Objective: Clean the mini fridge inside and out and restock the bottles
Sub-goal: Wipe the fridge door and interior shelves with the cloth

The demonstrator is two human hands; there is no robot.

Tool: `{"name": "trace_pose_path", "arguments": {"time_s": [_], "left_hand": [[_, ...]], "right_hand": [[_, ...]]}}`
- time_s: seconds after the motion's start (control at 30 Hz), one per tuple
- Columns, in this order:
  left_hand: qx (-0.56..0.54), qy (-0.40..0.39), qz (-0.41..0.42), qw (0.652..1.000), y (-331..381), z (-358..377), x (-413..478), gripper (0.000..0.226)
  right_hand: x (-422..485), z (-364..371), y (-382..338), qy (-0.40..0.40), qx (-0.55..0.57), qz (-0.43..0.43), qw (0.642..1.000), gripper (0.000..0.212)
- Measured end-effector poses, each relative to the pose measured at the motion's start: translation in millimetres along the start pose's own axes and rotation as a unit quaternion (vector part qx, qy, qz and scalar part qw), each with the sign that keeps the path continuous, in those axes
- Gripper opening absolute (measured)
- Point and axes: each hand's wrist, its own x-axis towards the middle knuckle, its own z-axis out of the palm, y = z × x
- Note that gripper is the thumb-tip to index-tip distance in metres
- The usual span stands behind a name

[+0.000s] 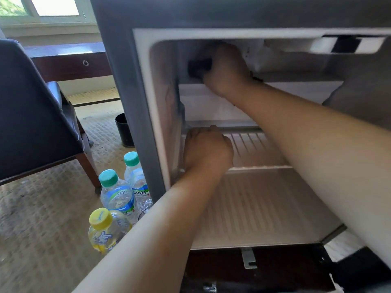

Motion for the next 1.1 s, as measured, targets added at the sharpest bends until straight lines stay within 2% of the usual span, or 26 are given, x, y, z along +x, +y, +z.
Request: {"name": "trace_pose_path", "arguments": {"time_s": [0.17,0.3,0.4,0.5,0.6,0.7,0.77,0.83,0.9,1.0,1.1], "left_hand": [[-0.011,-0.014,-0.001,1.000,0,-1,0,0.034],[0.002,-0.017,-0.002,1.000,0,-1,0,0.036],[0.019,-0.017,-0.001,1.000,1,0,1,0.036],[0.023,-0.014,-0.002,1.000,2,0,2,0.037],[0.021,-0.015,-0.005,1.000,2,0,1,0.037],[0.014,-0.011,-0.004,1.000,2,1,3,0.036],[0.019,-0.011,-0.008,1.000,2,2,4,0.035],[0.030,-0.019,-0.007,0.999,2,3,4,0.033],[0.035,-0.022,-0.005,0.999,0,5,4,0.029],[0.027,-0.017,-0.008,0.999,0,5,5,0.030],[0.011,0.002,-0.003,1.000,2,3,3,0.033]], "right_hand": [[-23,-24,50,0.071,-0.068,0.065,0.993,0.030],[-40,-57,90,0.133,-0.106,0.191,0.967,0.037],[-52,-82,103,0.168,-0.104,0.272,0.942,0.049],[-46,-85,102,0.209,-0.070,0.296,0.930,0.058],[-22,-62,88,0.249,0.000,0.278,0.928,0.049],[-4,-30,59,0.199,0.042,0.296,0.933,0.036],[-1,-9,28,0.221,0.046,0.260,0.939,0.031],[0,12,-2,0.217,0.042,0.167,0.961,0.024],[-1,25,-25,0.174,0.053,0.080,0.980,0.022],[-2,25,-24,0.096,0.033,-0.027,0.995,0.022],[-3,10,-3,0.003,-0.014,-0.065,0.998,0.024]]}}
